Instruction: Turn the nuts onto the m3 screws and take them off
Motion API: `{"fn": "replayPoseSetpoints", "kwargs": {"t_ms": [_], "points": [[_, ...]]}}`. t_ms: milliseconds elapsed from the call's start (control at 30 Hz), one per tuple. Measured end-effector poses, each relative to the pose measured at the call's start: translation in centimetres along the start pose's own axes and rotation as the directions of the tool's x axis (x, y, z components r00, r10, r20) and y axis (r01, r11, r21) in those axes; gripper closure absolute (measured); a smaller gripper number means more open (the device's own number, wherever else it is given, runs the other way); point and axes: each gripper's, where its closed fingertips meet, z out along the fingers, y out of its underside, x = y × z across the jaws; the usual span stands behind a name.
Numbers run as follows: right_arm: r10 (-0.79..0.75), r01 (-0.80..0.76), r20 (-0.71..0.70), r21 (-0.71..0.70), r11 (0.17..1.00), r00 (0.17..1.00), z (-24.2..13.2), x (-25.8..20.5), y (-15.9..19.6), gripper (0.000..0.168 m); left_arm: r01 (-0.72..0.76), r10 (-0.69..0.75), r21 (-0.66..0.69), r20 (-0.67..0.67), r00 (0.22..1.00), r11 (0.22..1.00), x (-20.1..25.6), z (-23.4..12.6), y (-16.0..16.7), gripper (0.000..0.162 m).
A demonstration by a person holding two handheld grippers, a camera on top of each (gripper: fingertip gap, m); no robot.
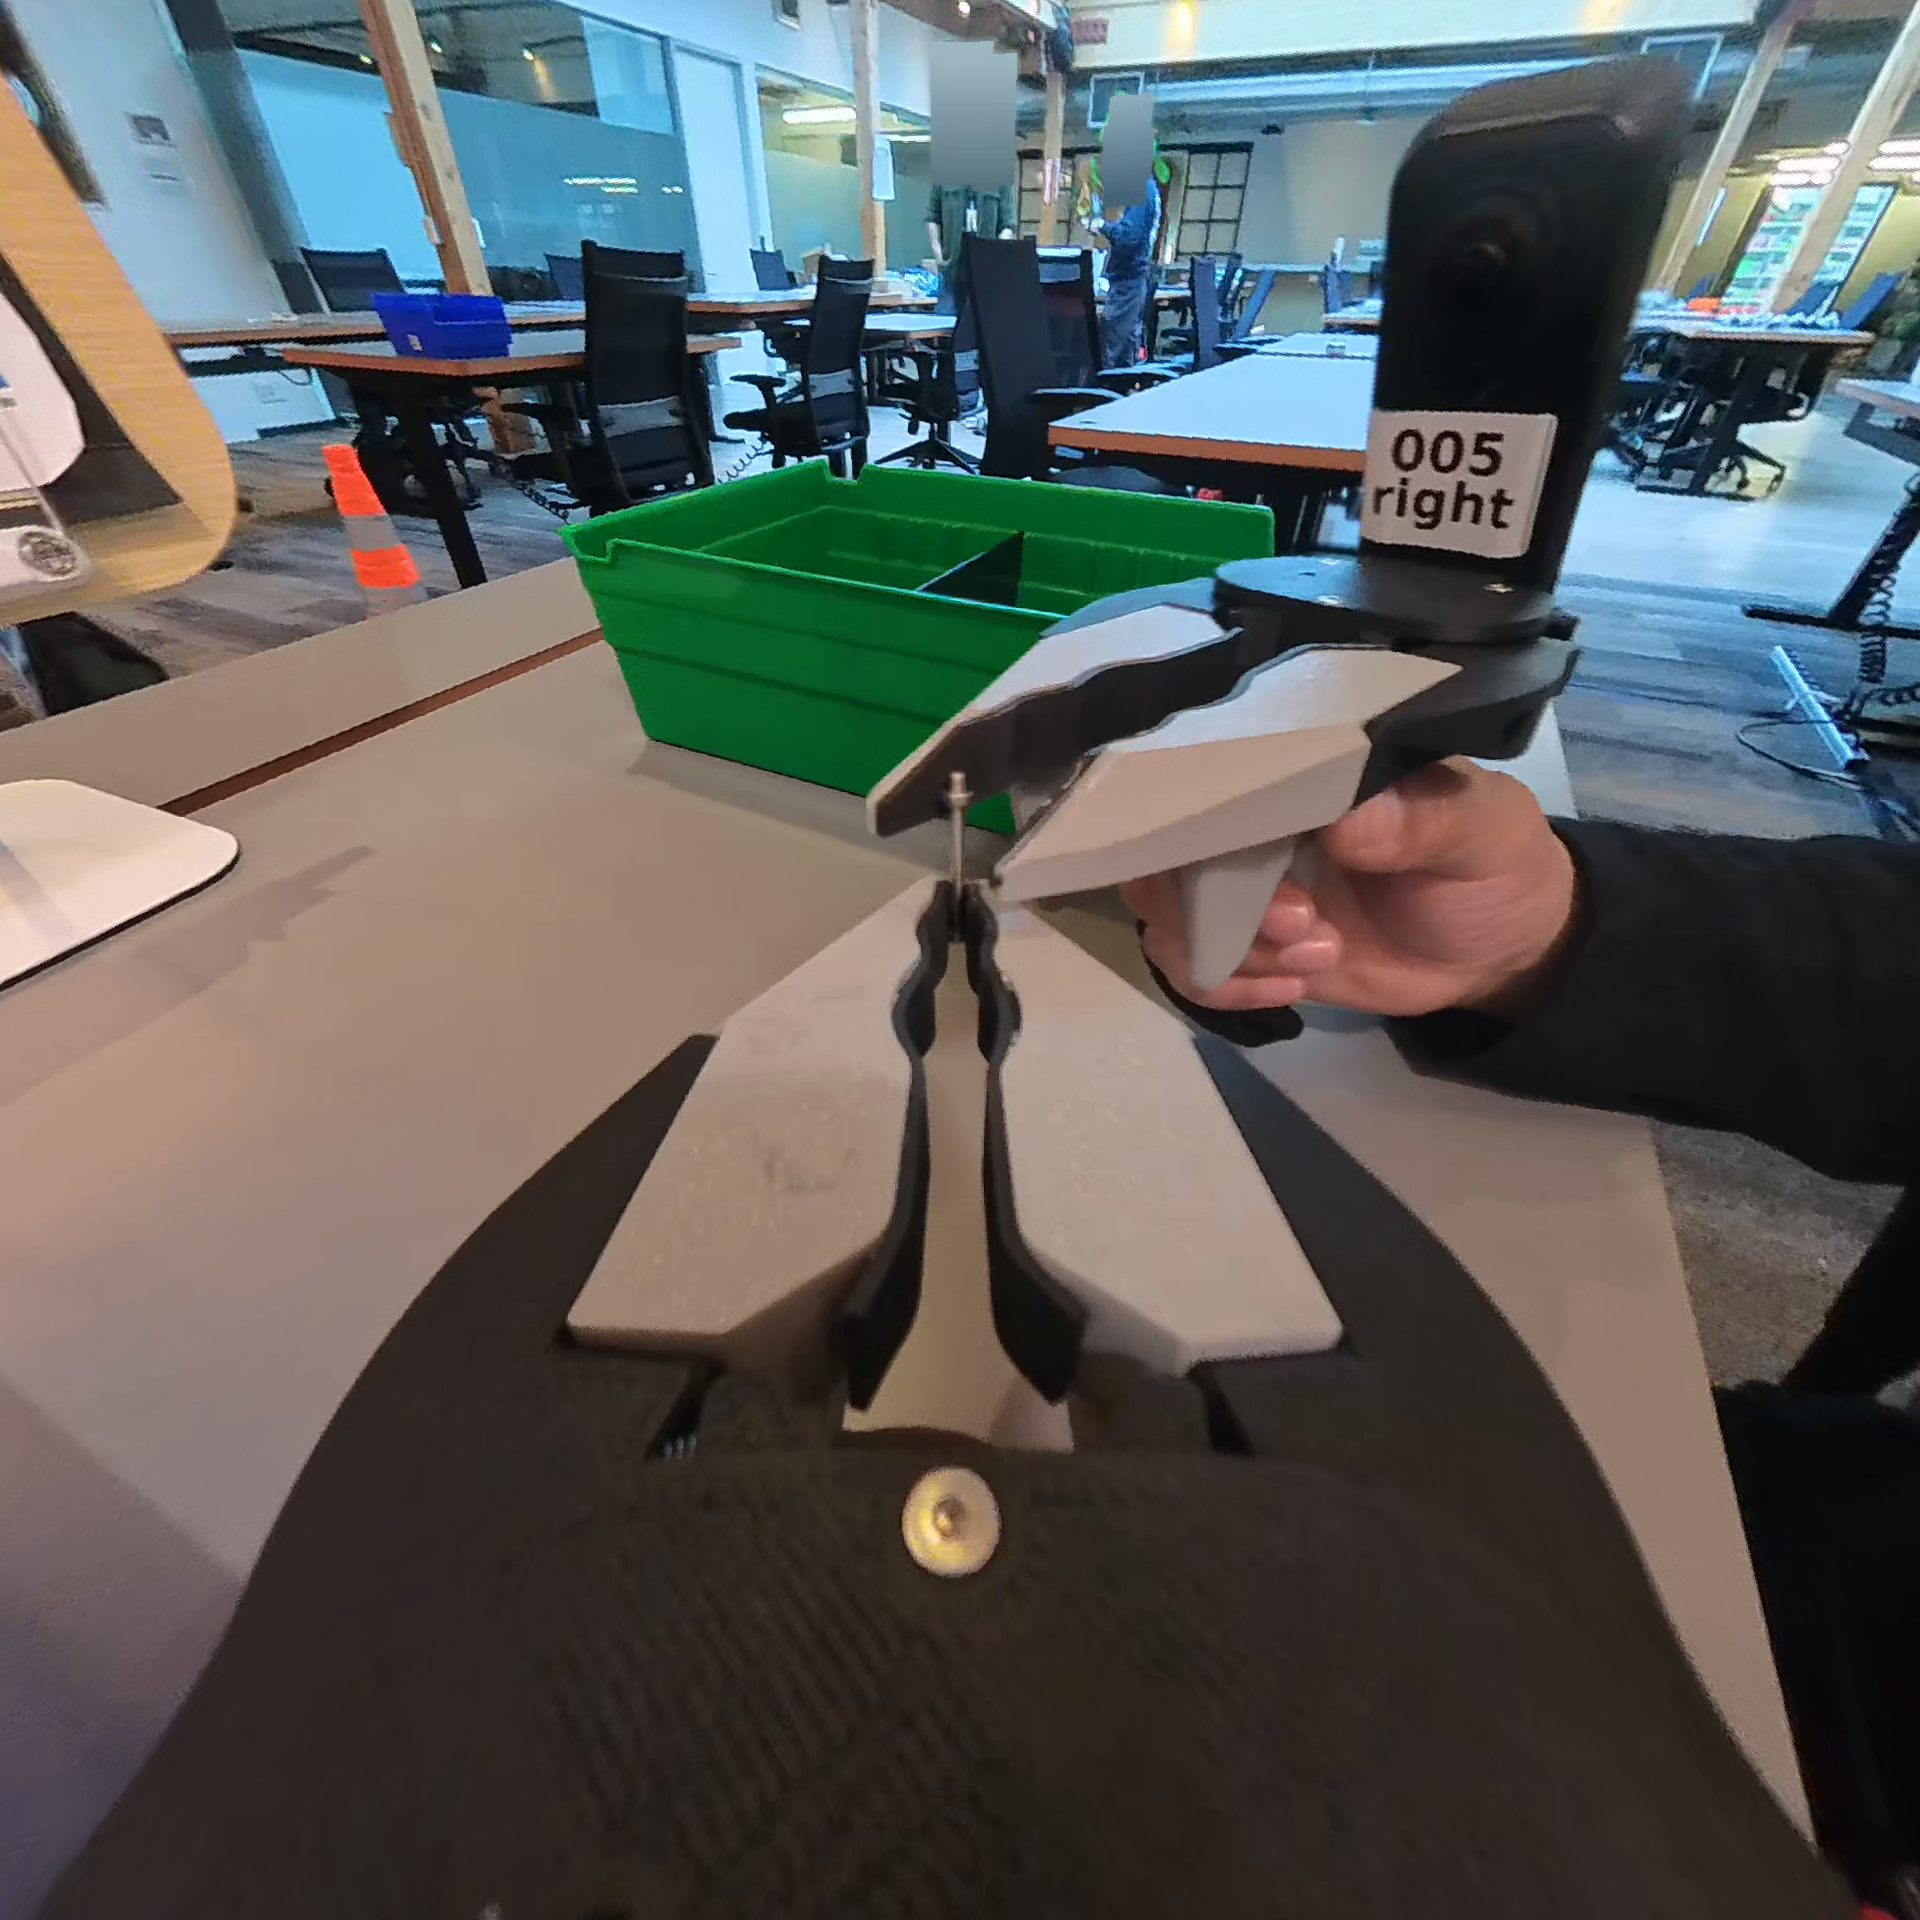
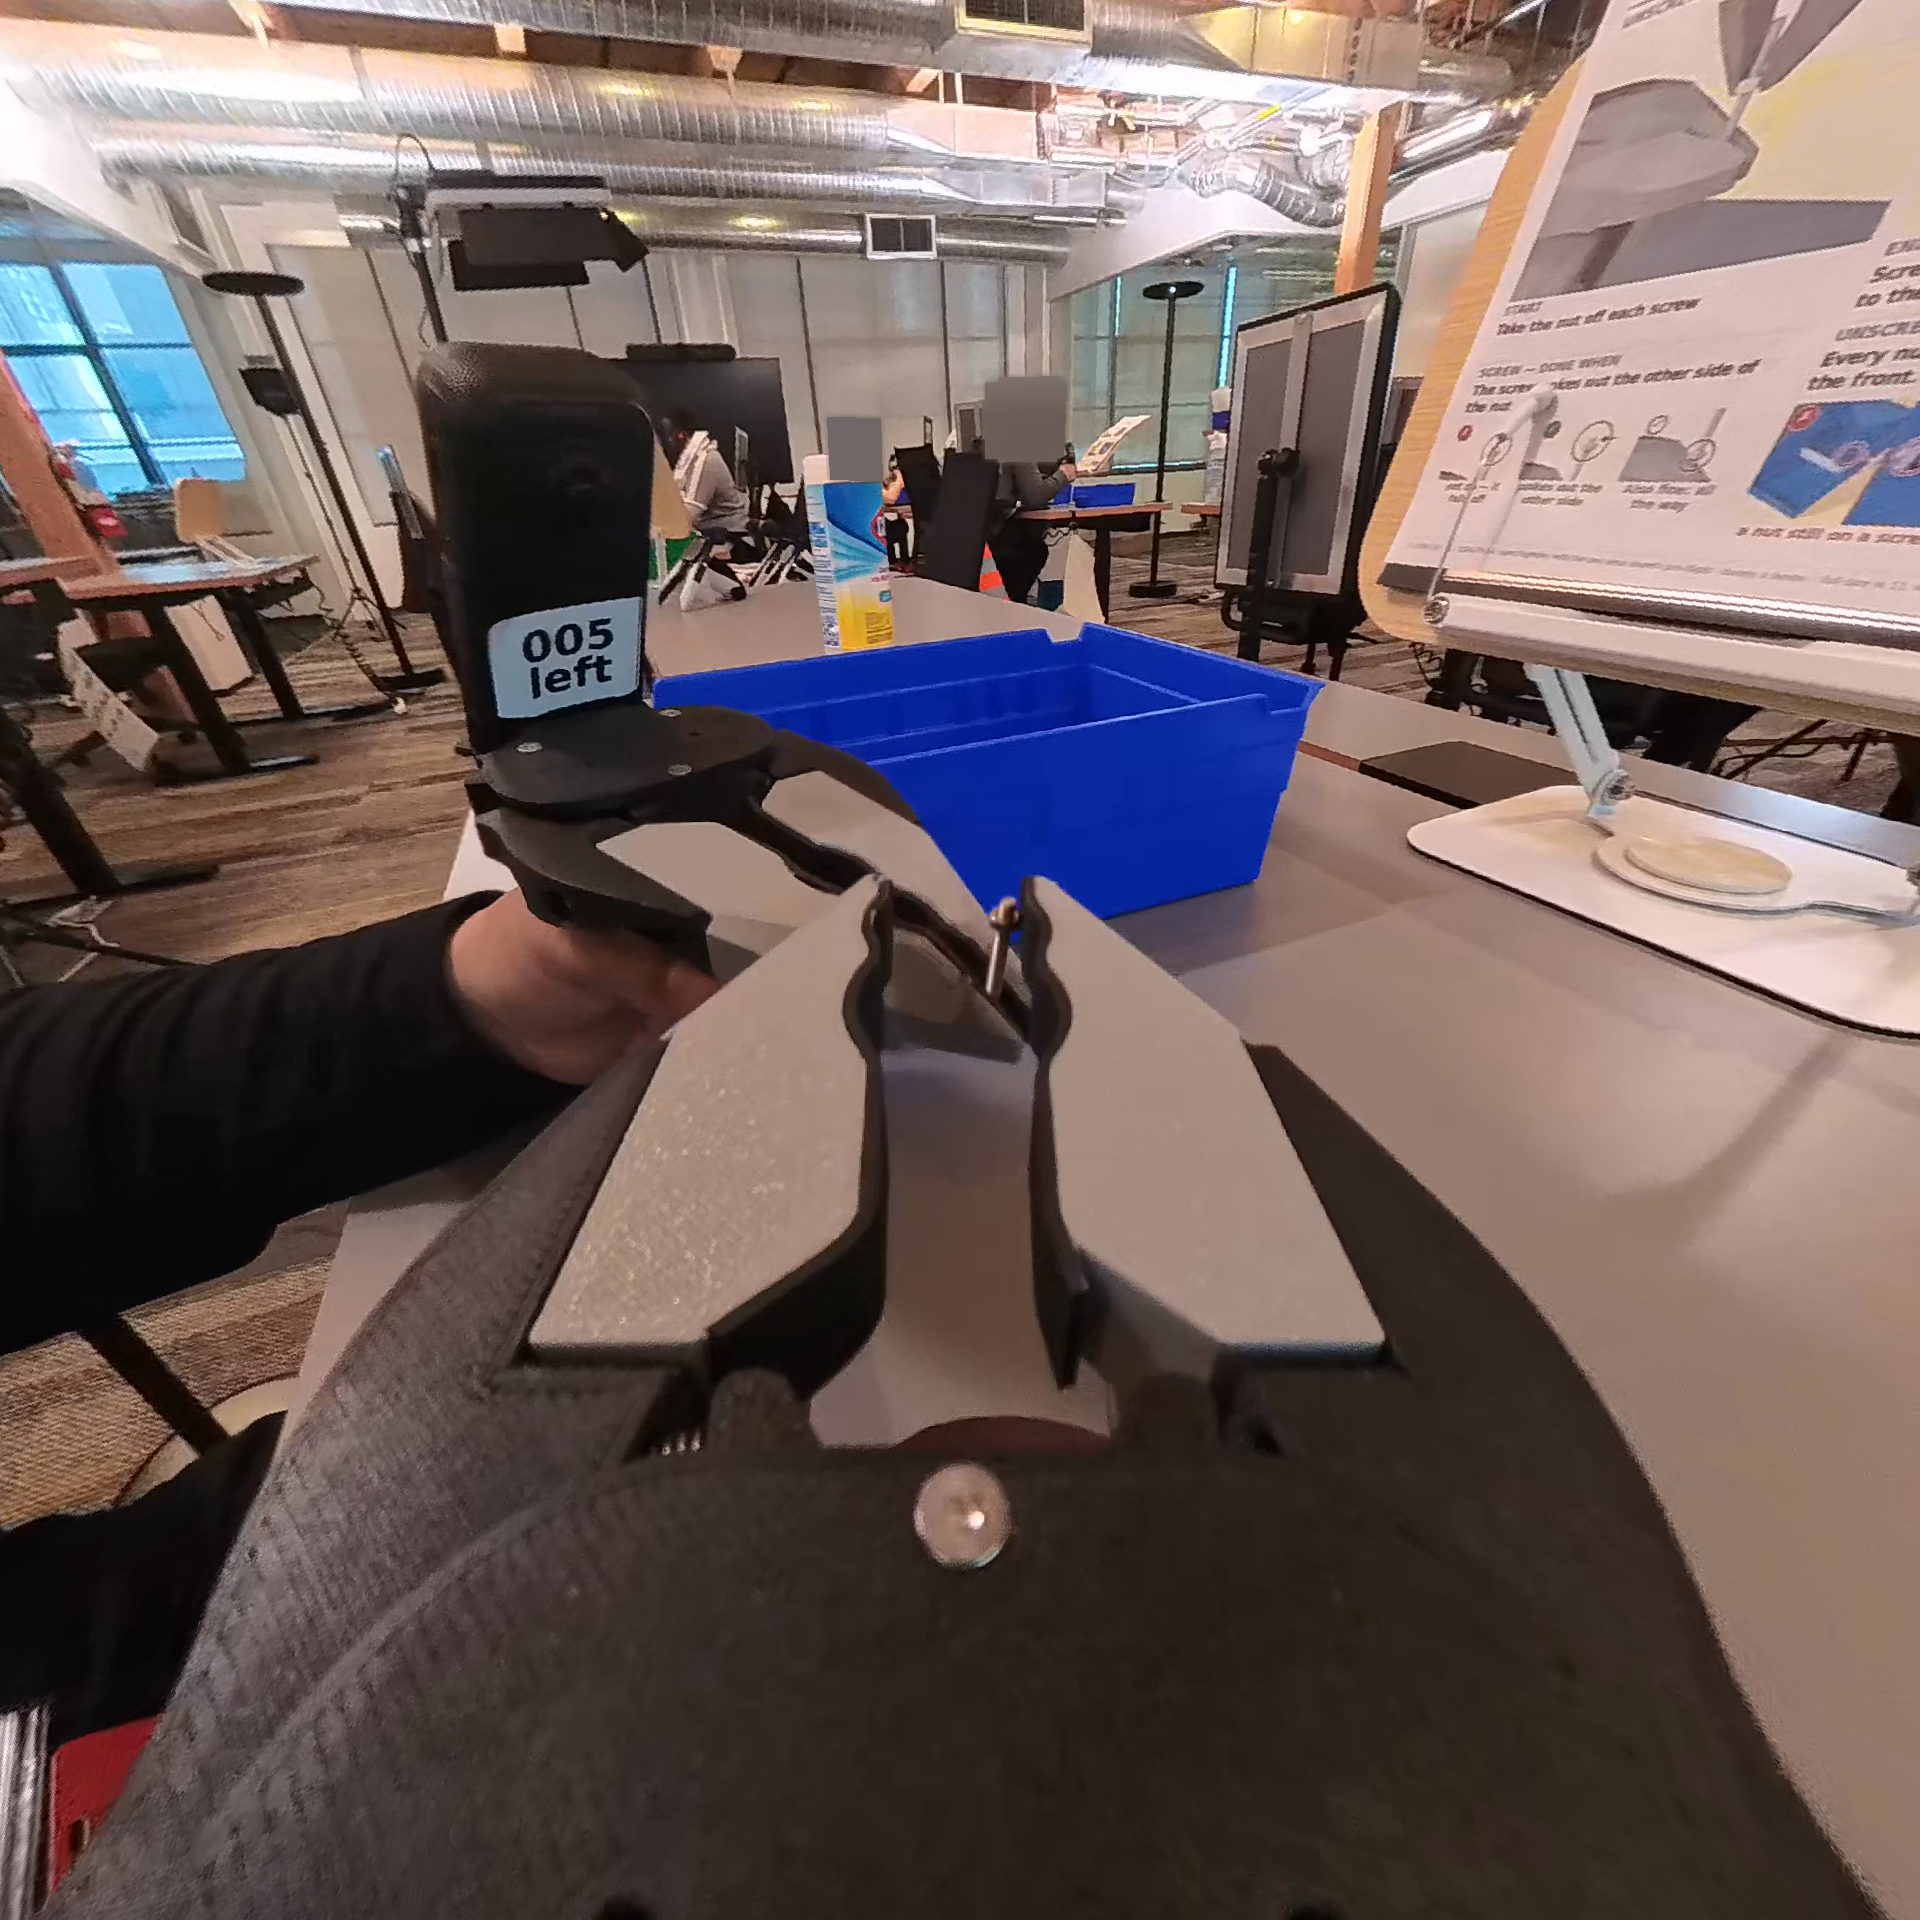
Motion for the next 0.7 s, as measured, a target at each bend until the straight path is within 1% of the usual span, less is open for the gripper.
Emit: {"fn": "replayPoseSetpoints", "kwargs": {"t_ms": [133,200,300,467,567,700], "points": [[0.052,-0.053,0.055,0.015,0.998,0.997,0.2,-0.6,-0.1,0.143,-0.028,0.028,-0.006,-0.043,0.999,1.0,1.1,0.3,0.1,0.162],[0.057,-0.057,0.027,0.02,0.998,0.998,0.1,-0.1,-0.2,0.14,-0.035,0.035,-0.006,-0.031,0.999,0.999,1.0,0.3,0.0,0.162],[0.064,-0.063,-0.009,0.042,0.997,0.998,-0.4,0.7,-0.7,0.142,-0.005,0.005,0.009,0.019,1.0,1.0,-0.2,0.0,-0.2,0.162],[0.072,-0.072,0.002,0.048,0.996,0.997,-0.6,0.7,-0.8,0.148,0.055,-0.058,0.058,0.046,0.997,0.997,-1.3,-0.6,-0.8,0.162],[0.055,-0.056,0.026,0.034,0.998,0.998,-0.3,0.0,-0.6,0.15,0.043,-0.045,0.05,0.03,0.999,0.998,-0.9,-0.5,-0.7,0.162],[0.05,-0.052,0.057,0.027,0.998,0.997,0.1,-0.7,-0.4,0.149,0.018,-0.017,0.034,-0.029,0.999,0.999,0.5,-0.1,-0.6,0.162]]}}
